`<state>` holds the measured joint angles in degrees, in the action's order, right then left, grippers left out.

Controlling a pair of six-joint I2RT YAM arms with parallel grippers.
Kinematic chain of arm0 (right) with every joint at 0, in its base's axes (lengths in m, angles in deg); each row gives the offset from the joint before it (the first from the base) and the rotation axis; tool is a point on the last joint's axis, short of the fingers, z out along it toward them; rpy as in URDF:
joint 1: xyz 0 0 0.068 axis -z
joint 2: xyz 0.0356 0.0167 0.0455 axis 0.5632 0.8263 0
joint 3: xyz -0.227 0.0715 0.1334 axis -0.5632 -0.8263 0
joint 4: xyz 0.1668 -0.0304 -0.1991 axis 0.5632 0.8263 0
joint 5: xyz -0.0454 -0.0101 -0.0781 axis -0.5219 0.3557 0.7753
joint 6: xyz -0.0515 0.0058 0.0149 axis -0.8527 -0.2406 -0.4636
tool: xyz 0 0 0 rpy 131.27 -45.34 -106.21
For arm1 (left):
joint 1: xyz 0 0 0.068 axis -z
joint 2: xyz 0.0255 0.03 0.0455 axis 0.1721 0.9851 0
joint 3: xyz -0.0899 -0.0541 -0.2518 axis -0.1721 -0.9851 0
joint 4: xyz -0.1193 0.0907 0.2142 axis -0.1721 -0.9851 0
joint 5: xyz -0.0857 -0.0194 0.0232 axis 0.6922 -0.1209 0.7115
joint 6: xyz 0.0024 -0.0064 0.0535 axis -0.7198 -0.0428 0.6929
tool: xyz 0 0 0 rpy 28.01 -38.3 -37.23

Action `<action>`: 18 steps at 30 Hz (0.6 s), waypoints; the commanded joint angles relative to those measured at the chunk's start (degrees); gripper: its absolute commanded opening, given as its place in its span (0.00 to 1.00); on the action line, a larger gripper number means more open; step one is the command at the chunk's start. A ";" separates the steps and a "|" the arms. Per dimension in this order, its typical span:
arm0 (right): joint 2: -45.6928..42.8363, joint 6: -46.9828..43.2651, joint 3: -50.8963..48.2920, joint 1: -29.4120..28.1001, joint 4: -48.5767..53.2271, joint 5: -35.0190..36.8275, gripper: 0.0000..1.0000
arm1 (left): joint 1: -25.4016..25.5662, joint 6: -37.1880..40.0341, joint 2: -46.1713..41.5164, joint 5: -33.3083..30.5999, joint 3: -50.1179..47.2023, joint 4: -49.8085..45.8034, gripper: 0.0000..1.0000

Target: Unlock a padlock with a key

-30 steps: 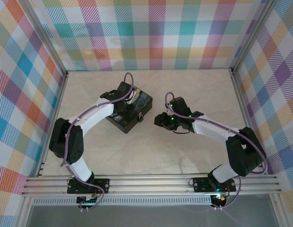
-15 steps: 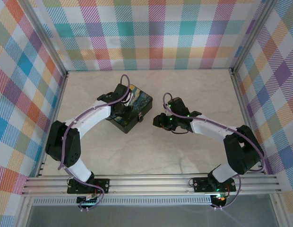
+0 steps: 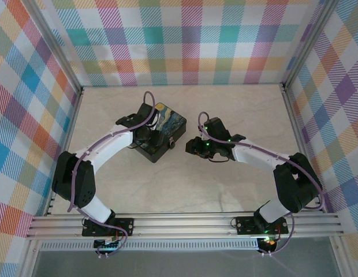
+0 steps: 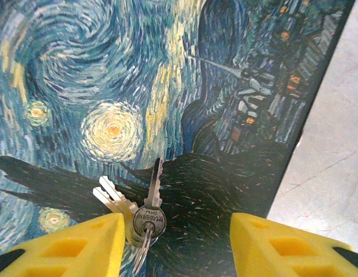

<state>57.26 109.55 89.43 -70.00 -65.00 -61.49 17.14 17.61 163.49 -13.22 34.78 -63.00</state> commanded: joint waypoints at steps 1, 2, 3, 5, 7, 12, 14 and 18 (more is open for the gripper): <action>0.80 -1.62 1.81 -0.55 0.94 -0.44 0.36 | -1.48 -1.51 -2.83 2.02 2.35 -0.62 0.52; 0.89 -1.62 1.81 -0.57 0.80 -0.44 0.36 | -1.81 -1.63 -2.93 2.41 2.47 -0.77 0.52; 0.85 -1.64 1.83 -0.57 0.82 -0.48 0.36 | -2.24 -1.72 -2.89 2.51 2.64 -0.94 0.52; 1.01 -1.63 1.81 -0.68 0.71 -0.53 0.36 | -2.93 -1.68 -2.40 2.34 2.78 -1.24 0.52; 1.24 -1.58 1.65 -0.75 0.59 -0.53 0.36 | -3.23 -1.47 -1.63 1.89 2.60 -1.16 0.49; 1.61 -1.45 1.77 -1.01 0.38 -0.53 0.36 | -3.23 -1.28 0.61 -0.23 1.50 -0.60 0.45; 1.81 -1.46 1.99 -1.06 0.45 -0.53 0.36 | -3.14 -1.46 1.02 -0.19 0.73 -0.09 0.45; 2.36 -1.37 2.44 -1.09 0.32 -0.61 0.36 | -2.98 -1.77 1.71 -0.55 -0.46 0.66 0.43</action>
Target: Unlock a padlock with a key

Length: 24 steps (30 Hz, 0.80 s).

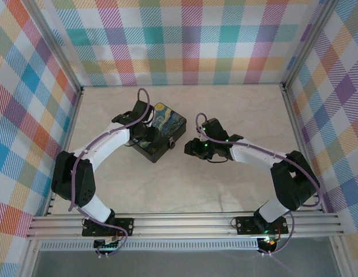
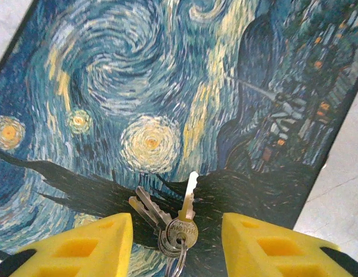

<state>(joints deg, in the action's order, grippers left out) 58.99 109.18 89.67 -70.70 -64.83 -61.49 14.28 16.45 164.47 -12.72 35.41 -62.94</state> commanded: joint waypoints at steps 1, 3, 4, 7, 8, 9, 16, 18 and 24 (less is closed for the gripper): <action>0.81 -0.92 2.19 -0.40 0.05 -0.68 0.36 | 0.05 -0.70 1.08 -1.42 -1.27 0.68 0.43; 1.00 -0.91 2.28 -0.49 -0.09 -0.79 0.36 | 0.40 -0.95 2.01 -2.31 -1.41 0.61 0.41; 1.04 -0.90 2.36 -0.57 0.01 -0.79 0.36 | 0.55 -1.00 2.38 -2.32 -1.52 0.61 0.40; 0.86 -0.99 2.28 -0.58 0.04 -0.70 0.36 | 1.17 -1.09 2.97 -2.65 -1.80 0.68 0.34; 0.77 -0.99 2.32 -0.58 0.21 -0.62 0.36 | 1.23 -1.09 3.10 -2.86 -1.81 0.61 0.32; 0.66 -1.03 2.29 -0.58 0.17 -0.62 0.36 | 1.45 -1.09 3.36 -3.05 -1.89 0.61 0.31; -0.13 -1.34 2.43 -0.53 0.67 -0.54 0.36 | 2.21 -1.61 4.20 -5.47 -1.94 -0.18 0.20; -0.22 -1.44 2.45 -0.58 0.89 -0.53 0.36 | 2.25 -2.03 3.73 -5.63 -1.90 -0.18 0.17; -0.13 -1.92 3.23 -0.67 1.48 -0.62 0.36 | 2.26 -3.03 1.63 -4.93 0.65 -0.91 0.09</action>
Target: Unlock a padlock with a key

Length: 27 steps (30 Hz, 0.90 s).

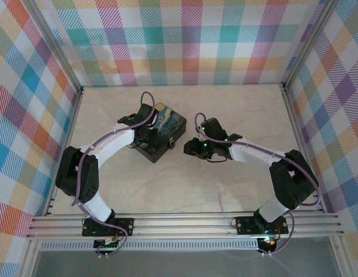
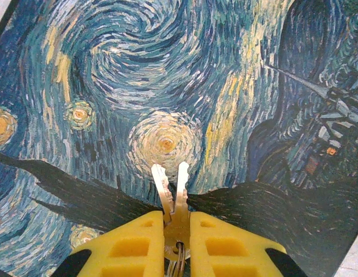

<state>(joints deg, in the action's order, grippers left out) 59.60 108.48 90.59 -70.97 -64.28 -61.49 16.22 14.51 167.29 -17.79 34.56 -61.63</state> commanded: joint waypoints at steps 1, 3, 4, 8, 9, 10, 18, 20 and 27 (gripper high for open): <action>-0.91 -1.53 2.53 -0.52 1.30 -0.57 0.36 | 0.33 -1.08 -1.48 0.18 2.10 -2.57 0.09; -0.88 -2.26 3.01 -0.84 2.12 -0.23 0.36 | 0.20 -1.06 -2.07 0.47 2.93 -2.88 0.09; -0.92 -2.64 3.27 -1.06 2.52 -0.09 0.36 | 0.15 -1.08 -2.42 0.82 3.29 -3.05 0.08; -1.18 -3.75 3.47 -1.58 2.70 -0.41 0.36 | -0.70 -1.43 -3.47 2.98 3.73 -2.95 0.08; -1.27 -4.03 3.60 -1.63 2.80 -0.52 0.36 | -0.90 -1.56 -3.68 3.52 3.68 -2.81 0.07; -1.48 -4.42 3.59 -1.63 2.92 -0.58 0.36 | -1.19 -1.76 -4.00 4.05 3.54 -2.58 0.07; -2.28 -6.20 6.15 -1.72 2.22 -2.37 0.36 | -3.38 -4.50 -7.16 10.95 1.61 1.03 0.02; -2.36 -6.62 6.54 -1.89 0.84 -4.09 0.37 | -3.54 -5.07 -7.95 12.63 1.50 1.55 0.02; 0.08 -4.30 5.66 -1.93 -13.18 -14.07 0.38 | -5.80 -8.65 -9.96 23.56 -0.48 5.96 0.00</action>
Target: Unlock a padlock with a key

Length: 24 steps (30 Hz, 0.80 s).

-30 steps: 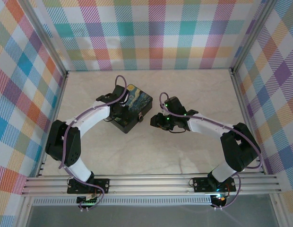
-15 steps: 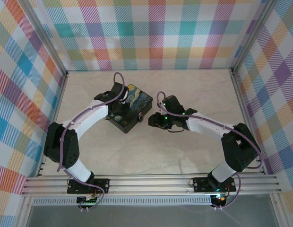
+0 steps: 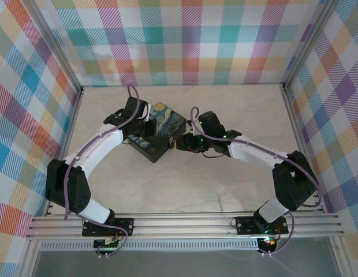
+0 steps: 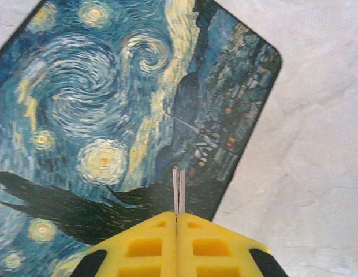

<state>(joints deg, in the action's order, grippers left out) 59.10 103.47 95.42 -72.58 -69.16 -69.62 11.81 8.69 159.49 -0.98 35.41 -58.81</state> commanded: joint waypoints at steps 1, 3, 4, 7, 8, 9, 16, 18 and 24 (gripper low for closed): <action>1.16 1.69 0.92 -0.37 -10.28 -6.11 0.38 | -1.73 -3.32 -2.60 8.19 -1.69 3.93 0.00; 2.13 3.38 1.00 -0.30 -13.78 -5.83 0.37 | -2.09 -3.85 -3.25 10.45 -2.07 4.71 0.00; 2.72 4.45 1.09 -0.20 -14.89 -5.04 0.36 | -2.20 -4.05 -3.52 11.36 -2.23 4.83 0.00; 5.14 7.52 0.94 0.31 -19.71 -3.90 0.33 | -2.20 -4.89 -4.48 13.49 -2.75 5.24 0.00; 6.17 9.15 0.63 0.65 -21.68 -3.27 0.32 | -2.28 -5.20 -4.85 14.22 -3.20 5.71 0.00; 7.02 10.72 0.36 1.09 -23.90 -2.96 0.32 | -2.29 -5.49 -5.20 14.87 -3.45 6.11 0.00; 12.51 17.39 1.60 2.10 -35.12 -1.13 0.32 | -2.29 -7.13 -6.18 18.80 -5.99 8.83 0.00; 13.18 17.08 2.39 2.01 -34.82 -0.60 0.32 | -2.29 -7.70 -6.17 19.52 -6.76 9.84 0.00; 13.64 16.78 4.22 1.96 -33.62 -0.71 0.33 | -2.47 -8.68 -6.79 20.75 -8.12 12.23 0.00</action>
<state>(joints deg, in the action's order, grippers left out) 72.21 119.58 97.21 -70.46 -99.78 -70.26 9.79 1.24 154.51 17.31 27.69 -49.54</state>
